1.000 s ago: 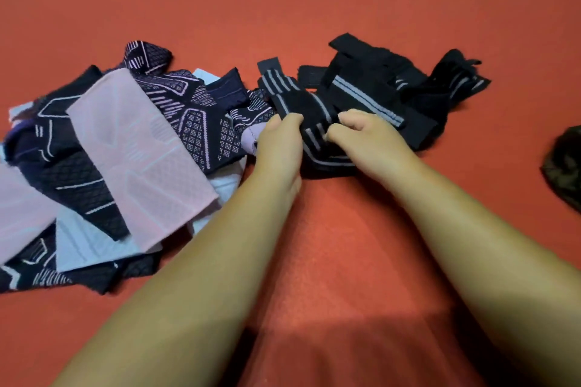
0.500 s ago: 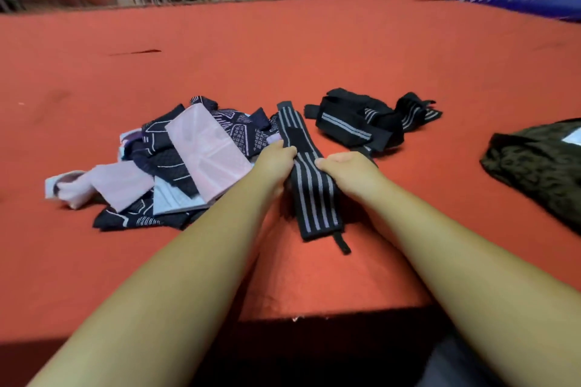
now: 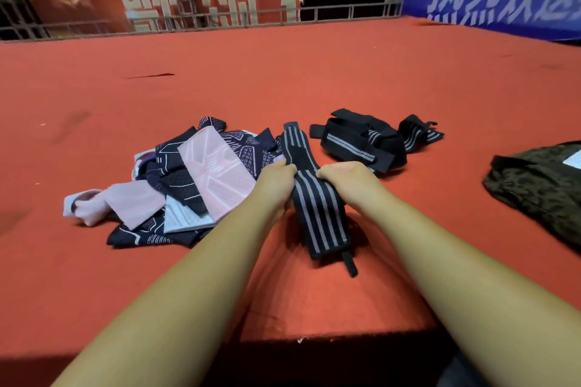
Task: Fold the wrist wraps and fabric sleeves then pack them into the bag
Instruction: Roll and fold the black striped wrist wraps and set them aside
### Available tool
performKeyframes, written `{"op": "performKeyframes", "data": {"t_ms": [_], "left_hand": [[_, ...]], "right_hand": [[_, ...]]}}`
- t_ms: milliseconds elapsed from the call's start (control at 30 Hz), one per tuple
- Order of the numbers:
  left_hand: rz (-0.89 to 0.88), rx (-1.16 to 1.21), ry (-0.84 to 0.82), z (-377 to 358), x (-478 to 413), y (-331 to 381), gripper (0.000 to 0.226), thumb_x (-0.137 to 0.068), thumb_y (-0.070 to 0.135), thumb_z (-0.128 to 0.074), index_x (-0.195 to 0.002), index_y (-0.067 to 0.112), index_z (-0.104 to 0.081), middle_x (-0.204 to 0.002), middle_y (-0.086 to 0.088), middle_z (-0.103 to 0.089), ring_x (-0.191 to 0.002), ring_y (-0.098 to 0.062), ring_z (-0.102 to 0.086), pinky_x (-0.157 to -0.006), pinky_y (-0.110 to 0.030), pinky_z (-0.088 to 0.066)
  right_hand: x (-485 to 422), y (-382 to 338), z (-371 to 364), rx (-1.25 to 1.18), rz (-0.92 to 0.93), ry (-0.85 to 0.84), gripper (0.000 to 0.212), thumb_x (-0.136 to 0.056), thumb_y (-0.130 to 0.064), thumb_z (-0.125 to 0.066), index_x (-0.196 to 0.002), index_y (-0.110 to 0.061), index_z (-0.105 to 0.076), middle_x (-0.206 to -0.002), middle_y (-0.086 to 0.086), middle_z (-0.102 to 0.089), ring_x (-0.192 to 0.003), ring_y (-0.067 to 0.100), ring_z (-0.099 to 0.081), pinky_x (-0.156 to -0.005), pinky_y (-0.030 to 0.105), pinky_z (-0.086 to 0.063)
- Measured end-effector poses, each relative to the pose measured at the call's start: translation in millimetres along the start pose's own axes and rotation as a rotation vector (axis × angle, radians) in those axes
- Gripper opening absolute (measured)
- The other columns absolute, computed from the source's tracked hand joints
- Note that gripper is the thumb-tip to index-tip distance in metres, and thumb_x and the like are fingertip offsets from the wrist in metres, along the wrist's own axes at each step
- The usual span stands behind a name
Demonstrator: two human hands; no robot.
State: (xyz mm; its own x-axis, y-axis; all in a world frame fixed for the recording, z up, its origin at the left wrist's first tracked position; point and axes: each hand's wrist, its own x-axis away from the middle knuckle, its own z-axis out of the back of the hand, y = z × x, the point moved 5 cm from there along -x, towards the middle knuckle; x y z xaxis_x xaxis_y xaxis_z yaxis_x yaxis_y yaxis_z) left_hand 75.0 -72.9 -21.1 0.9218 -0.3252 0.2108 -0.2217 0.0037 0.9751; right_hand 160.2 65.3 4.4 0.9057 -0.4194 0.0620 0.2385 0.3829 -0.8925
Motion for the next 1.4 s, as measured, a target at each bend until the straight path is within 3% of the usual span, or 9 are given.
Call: {"op": "performKeyframes", "data": {"t_ms": [133, 267, 533, 767, 867, 1000, 1167, 1267, 1400], "left_hand": [[0.022, -0.157, 0.027, 2.4, -25.7, 3.2, 0.032, -0.099, 0.009, -0.046, -0.121, 0.016, -0.069, -0.100, -0.018, -0.071, -0.079, -0.026, -0.063, -0.057, -0.031, -0.049], [-0.012, -0.509, 0.046, -4.3, -56.1, 26.4, 0.017, -0.103, 0.008, -0.050, -0.087, 0.006, -0.056, -0.083, -0.014, -0.061, -0.063, -0.024, -0.058, -0.037, -0.022, -0.042], [-0.172, -1.040, 0.147, -25.2, -138.9, 86.3, 0.022, -0.100, 0.012, -0.052, -0.079, 0.008, -0.050, -0.083, -0.010, -0.056, -0.071, -0.031, -0.057, -0.066, -0.035, -0.043], [-0.029, -1.307, 0.087, -35.0, -234.3, 72.1, 0.043, -0.112, 0.013, -0.039, -0.149, 0.001, -0.056, -0.152, -0.020, -0.058, -0.138, -0.039, -0.056, -0.107, -0.041, -0.046], [0.050, -1.375, 0.028, -43.4, -258.4, 64.1, 0.052, -0.116, 0.017, -0.026, -0.166, 0.007, -0.031, -0.171, -0.020, -0.034, -0.154, -0.040, -0.039, -0.122, -0.049, -0.033], [0.080, -1.458, -0.054, -47.0, -264.4, 61.9, 0.044, -0.115, 0.016, -0.034, -0.151, 0.001, -0.054, -0.155, -0.020, -0.054, -0.139, -0.038, -0.055, -0.113, -0.044, -0.042], [0.110, -1.391, 0.034, -27.7, -269.2, 53.3, 0.042, -0.113, 0.017, -0.035, -0.143, 0.000, -0.060, -0.143, -0.021, -0.061, -0.131, -0.037, -0.060, -0.107, -0.041, -0.046], [-0.006, -1.247, -0.028, -43.5, -250.8, 59.4, 0.041, -0.111, 0.023, -0.046, -0.144, 0.007, -0.063, -0.142, -0.015, -0.065, -0.132, -0.035, -0.062, -0.108, -0.042, -0.052], [-0.085, -1.058, -0.001, -50.6, -216.9, 75.4, 0.023, -0.104, 0.012, -0.055, -0.116, 0.002, -0.072, -0.123, -0.023, -0.073, -0.113, -0.042, -0.071, -0.079, -0.041, -0.053]], "right_hand": [[-30.2, 3.9, -3.8, 0.046, -0.065, -0.044, 0.022, -0.082, -0.042, -0.063, -0.069, -0.026, -0.057, -0.064, 0.005, -0.051, -0.060, 0.021, -0.051, -0.065, 0.037, -0.044], [-70.7, 9.4, 0.1, 0.114, -0.089, -0.019, 0.029, -0.078, -0.049, -0.060, -0.065, -0.023, -0.056, -0.062, 0.005, -0.057, -0.059, 0.024, -0.056, -0.068, 0.037, -0.048], [-169.1, 29.9, -13.6, 0.406, -0.073, -0.111, 0.053, -0.105, -0.054, -0.052, -0.070, -0.015, -0.059, -0.071, 0.005, -0.064, -0.076, 0.030, -0.063, -0.070, 0.038, -0.042], [-214.3, 45.5, -14.7, 0.254, -0.189, -0.295, 0.045, -0.103, -0.064, -0.057, -0.096, -0.020, -0.064, -0.092, -0.005, -0.064, -0.075, 0.006, -0.059, -0.052, 0.010, -0.044], [-226.3, 52.9, -20.0, 0.305, -0.179, -0.305, 0.057, -0.095, -0.077, -0.057, -0.099, -0.022, -0.070, -0.108, -0.003, -0.070, -0.093, 0.013, -0.066, -0.090, 0.025, -0.046], [-236.0, 58.0, -22.6, 0.418, -0.161, -0.297, 0.063, -0.090, -0.084, -0.055, -0.092, -0.023, -0.070, -0.111, -0.002, -0.070, -0.110, 0.025, -0.066, -0.103, 0.038, -0.045], [-237.6, 59.5, -20.9, 0.407, -0.178, -0.272, 0.060, -0.098, -0.068, -0.058, -0.133, -0.020, -0.071, -0.142, 0.001, -0.064, -0.127, 0.028, -0.061, -0.113, 0.044, -0.045], [-225.9, 55.5, -11.7, 0.339, -0.193, -0.222, 0.029, -0.093, -0.041, -0.069, -0.106, -0.016, -0.075, -0.118, 0.003, -0.072, -0.104, 0.026, -0.066, -0.096, 0.040, -0.052], [-188.8, 51.5, 1.9, 0.224, -0.238, -0.197, 0.021, -0.079, -0.039, -0.068, -0.077, -0.018, -0.066, -0.079, 0.003, -0.063, -0.073, 0.023, -0.055, -0.068, 0.037, -0.040]]}}
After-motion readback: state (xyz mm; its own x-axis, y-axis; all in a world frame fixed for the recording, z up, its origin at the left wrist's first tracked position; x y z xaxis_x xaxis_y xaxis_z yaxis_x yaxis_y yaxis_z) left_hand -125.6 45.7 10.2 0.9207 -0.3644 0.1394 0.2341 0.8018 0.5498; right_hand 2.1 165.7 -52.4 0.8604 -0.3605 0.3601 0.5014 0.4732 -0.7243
